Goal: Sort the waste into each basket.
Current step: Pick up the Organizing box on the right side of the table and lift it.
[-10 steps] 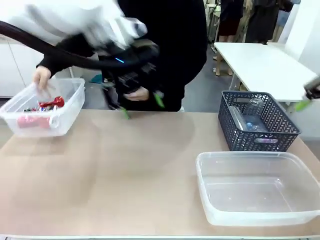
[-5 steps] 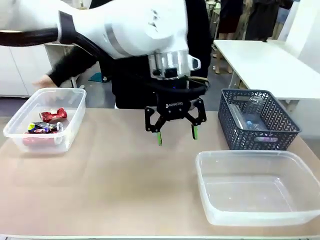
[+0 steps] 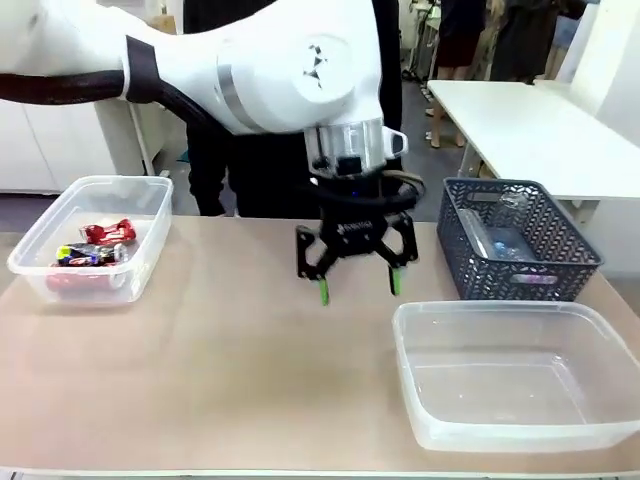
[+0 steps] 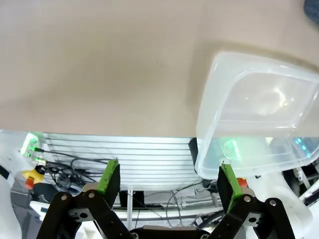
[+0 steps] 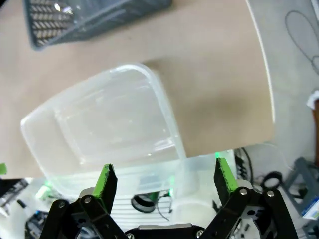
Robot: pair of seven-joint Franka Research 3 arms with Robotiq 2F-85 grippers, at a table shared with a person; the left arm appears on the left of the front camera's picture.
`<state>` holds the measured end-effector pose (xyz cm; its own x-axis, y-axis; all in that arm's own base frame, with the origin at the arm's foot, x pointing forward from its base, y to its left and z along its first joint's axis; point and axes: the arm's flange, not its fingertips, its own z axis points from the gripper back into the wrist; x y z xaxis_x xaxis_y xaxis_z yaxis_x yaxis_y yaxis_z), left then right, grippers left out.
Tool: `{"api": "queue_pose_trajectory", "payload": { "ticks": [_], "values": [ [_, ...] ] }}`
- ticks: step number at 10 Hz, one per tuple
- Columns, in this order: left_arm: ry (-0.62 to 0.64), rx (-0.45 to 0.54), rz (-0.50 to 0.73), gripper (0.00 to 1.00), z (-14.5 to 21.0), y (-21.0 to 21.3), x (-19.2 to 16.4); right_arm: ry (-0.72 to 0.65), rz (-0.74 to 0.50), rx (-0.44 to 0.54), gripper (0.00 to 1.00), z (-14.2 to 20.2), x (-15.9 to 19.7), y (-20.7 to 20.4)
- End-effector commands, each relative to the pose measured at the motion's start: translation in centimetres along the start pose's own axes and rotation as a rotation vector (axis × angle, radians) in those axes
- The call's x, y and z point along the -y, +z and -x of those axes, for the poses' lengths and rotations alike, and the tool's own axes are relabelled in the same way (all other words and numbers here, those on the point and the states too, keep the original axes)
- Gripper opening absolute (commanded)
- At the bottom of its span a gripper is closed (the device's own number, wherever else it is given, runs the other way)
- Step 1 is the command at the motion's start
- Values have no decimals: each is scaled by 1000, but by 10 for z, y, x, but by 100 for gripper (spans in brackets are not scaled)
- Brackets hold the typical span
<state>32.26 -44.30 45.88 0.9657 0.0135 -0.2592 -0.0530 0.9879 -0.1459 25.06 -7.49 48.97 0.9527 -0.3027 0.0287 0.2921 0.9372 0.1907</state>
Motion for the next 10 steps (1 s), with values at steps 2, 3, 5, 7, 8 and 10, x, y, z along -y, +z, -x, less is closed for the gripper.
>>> {"api": "queue_pose_trajectory", "payload": {
  "ticks": [2, 3, 5, 7, 8, 10],
  "values": [
    [-28, 54, -48, 100, 9, -65, 36, 92, 92, -97, 100, 21, 22, -81],
    [-49, 38, -20, 100, 5, -82, 48, 81, 103, -110, 100, 23, 25, -99],
    [-63, 35, -65, 100, 0, -101, 63, 120, 151, -165, 100, 29, 21, -132],
    [-85, 20, -77, 100, -2, -106, 65, 155, 205, -237, 100, 35, 18, -160],
    [-82, 20, -78, 100, -3, -109, 65, 184, 223, -268, 100, 39, 18, -164],
    [-78, 68, -79, 100, -3, -110, 67, 214, 278, -303, 100, 44, 16, -168]
  ]
}}
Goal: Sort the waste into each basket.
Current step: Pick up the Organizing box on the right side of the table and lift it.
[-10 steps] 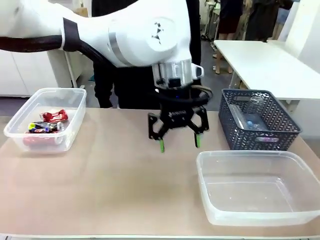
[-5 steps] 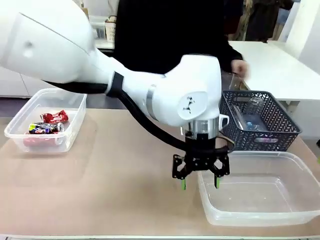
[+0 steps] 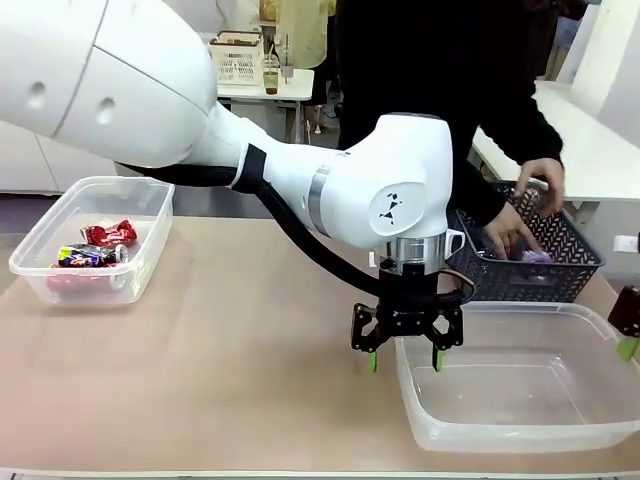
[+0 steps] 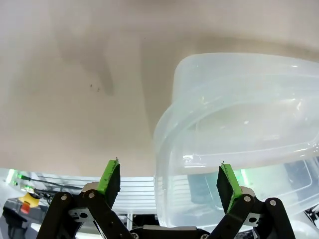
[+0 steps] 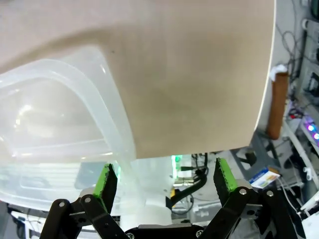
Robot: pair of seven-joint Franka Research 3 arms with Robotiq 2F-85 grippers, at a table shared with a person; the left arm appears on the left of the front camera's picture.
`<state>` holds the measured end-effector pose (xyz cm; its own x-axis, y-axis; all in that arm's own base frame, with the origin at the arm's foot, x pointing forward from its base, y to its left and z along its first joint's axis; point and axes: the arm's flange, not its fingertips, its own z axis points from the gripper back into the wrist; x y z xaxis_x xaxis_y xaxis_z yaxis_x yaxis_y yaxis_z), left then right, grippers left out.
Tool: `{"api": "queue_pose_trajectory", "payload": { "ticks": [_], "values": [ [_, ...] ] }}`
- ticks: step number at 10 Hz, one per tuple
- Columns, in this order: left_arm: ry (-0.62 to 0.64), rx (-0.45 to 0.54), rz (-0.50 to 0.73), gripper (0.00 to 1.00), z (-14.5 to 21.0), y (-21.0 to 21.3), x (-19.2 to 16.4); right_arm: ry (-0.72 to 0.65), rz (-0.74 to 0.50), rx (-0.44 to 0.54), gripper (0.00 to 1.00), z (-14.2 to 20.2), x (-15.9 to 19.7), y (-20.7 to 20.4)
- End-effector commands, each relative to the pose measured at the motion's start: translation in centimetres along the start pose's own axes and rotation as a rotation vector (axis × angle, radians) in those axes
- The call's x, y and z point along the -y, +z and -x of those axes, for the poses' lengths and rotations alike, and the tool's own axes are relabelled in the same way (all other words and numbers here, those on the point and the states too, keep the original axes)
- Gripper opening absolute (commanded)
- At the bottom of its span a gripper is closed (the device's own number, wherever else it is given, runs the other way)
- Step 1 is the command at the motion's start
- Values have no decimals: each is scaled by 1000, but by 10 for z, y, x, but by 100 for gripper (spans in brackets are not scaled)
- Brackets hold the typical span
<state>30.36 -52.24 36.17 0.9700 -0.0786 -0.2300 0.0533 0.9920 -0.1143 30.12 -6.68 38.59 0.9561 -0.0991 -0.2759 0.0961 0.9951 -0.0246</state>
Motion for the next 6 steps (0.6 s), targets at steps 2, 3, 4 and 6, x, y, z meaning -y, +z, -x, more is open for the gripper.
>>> {"api": "queue_pose_trajectory", "payload": {
  "ticks": [2, 3, 4, 6],
  "values": [
    [40, 109, -20, 43, 9, 1, 4, 28, 99, 10, 44, 71, -18, -89],
    [39, 121, -7, 41, 13, 0, 3, 30, 97, 3, 43, 76, -20, -92],
    [37, 121, -8, 0, 14, -1, 2, 33, 102, -4, 0, 79, -20, -94],
    [33, 124, -8, 0, 15, -2, 1, 26, 44, -29, 0, 80, -24, -101]
  ]
}}
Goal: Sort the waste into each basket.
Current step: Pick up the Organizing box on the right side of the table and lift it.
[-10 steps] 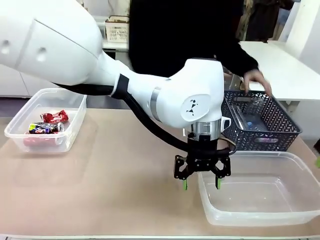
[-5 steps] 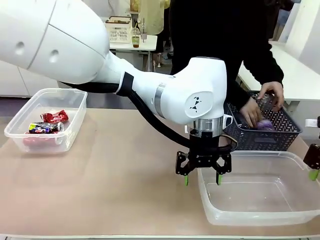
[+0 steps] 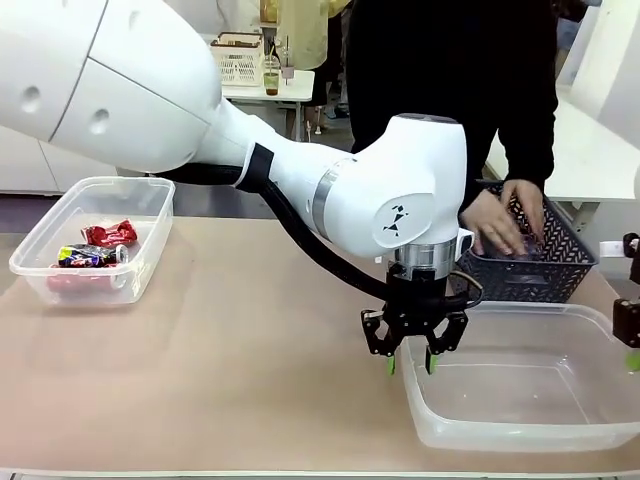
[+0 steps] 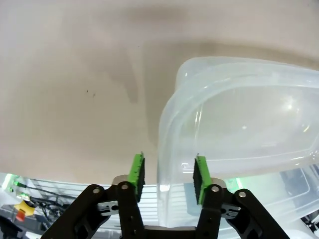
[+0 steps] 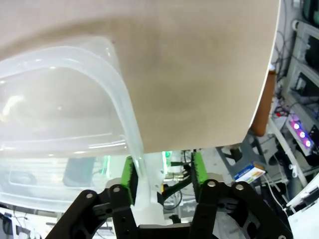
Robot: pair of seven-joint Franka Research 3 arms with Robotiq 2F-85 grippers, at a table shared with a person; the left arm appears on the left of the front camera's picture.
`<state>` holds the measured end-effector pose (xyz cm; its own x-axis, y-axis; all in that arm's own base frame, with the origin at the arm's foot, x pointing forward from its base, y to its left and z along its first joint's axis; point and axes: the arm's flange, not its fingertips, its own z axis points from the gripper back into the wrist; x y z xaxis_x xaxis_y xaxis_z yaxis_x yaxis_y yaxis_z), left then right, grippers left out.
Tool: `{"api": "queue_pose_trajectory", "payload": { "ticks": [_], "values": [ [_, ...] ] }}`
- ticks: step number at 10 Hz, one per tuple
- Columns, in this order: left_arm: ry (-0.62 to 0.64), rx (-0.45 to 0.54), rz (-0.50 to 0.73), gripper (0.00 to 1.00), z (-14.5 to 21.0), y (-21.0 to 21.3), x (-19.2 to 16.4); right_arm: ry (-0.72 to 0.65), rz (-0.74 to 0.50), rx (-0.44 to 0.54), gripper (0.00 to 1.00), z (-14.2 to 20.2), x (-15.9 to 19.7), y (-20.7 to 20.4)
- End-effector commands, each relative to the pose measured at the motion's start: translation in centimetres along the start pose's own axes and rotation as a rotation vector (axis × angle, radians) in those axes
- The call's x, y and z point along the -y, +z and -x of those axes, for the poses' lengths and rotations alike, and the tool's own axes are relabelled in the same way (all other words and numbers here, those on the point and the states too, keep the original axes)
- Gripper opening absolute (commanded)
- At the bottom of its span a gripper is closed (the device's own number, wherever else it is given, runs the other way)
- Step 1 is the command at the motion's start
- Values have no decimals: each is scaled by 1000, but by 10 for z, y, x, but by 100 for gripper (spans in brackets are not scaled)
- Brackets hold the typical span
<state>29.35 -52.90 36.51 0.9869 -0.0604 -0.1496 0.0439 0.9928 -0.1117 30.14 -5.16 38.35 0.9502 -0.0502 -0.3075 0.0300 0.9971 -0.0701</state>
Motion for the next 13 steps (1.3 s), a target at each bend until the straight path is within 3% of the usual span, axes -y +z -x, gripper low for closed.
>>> {"api": "queue_pose_trajectory", "payload": {
  "ticks": [1, 3, 9, 13],
  "values": [
    [28, 37, -6, 14, 5, -3, -7, -31, -45, -10, 16, 75, -22, -106],
    [31, 38, -3, 0, 4, -3, -8, -56, -83, -45, 0, 74, -23, -111],
    [43, 48, 3, 0, 5, 5, -17, -115, -98, -42, 0, 76, -18, -101],
    [73, 68, 17, 0, 24, 51, -55, -143, -178, -13, 0, 91, -42, -30]
  ]
}}
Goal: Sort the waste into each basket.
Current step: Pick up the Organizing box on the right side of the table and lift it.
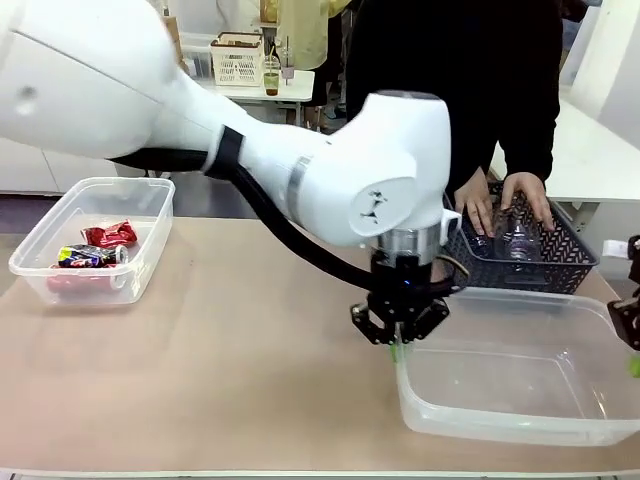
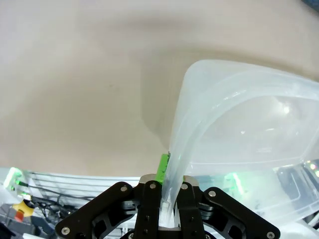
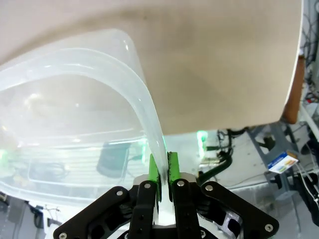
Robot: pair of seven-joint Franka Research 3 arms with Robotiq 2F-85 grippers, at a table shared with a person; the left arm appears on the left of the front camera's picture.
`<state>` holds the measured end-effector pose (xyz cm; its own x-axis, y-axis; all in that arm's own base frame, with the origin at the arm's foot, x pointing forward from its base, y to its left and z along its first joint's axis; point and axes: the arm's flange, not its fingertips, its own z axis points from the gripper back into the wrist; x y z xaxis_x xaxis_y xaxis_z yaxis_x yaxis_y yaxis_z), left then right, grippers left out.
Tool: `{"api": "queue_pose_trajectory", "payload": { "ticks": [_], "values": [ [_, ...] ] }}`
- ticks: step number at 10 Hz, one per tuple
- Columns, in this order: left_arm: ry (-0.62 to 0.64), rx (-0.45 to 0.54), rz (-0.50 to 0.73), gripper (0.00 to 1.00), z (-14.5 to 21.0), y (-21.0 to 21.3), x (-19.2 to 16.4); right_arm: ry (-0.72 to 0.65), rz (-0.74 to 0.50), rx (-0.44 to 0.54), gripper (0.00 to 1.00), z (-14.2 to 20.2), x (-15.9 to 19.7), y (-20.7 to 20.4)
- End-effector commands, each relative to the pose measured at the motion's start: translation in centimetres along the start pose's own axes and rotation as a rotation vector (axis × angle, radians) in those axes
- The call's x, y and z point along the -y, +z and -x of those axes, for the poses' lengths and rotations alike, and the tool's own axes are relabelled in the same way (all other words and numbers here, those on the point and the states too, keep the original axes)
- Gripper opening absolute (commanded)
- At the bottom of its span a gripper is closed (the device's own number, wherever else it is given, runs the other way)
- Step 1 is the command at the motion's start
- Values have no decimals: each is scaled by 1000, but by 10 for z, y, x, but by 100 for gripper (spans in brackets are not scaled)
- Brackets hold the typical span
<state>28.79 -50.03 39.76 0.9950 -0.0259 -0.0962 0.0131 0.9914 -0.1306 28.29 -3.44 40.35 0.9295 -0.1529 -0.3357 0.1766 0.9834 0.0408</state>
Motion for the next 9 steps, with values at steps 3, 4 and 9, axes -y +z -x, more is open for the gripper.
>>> {"api": "queue_pose_trajectory", "payload": {
  "ticks": [3, 4, 9],
  "values": [
    [139, 80, -66, 0, 23, 76, -104, 46, -151, -51, 0, 80, -71, 18],
    [173, 100, -72, 0, 24, 96, -129, 29, -167, -43, 0, 78, -100, 39],
    [294, 126, 1, 0, 34, 136, -241, 97, -202, -66, 0, 52, -219, 81]
  ]
}}
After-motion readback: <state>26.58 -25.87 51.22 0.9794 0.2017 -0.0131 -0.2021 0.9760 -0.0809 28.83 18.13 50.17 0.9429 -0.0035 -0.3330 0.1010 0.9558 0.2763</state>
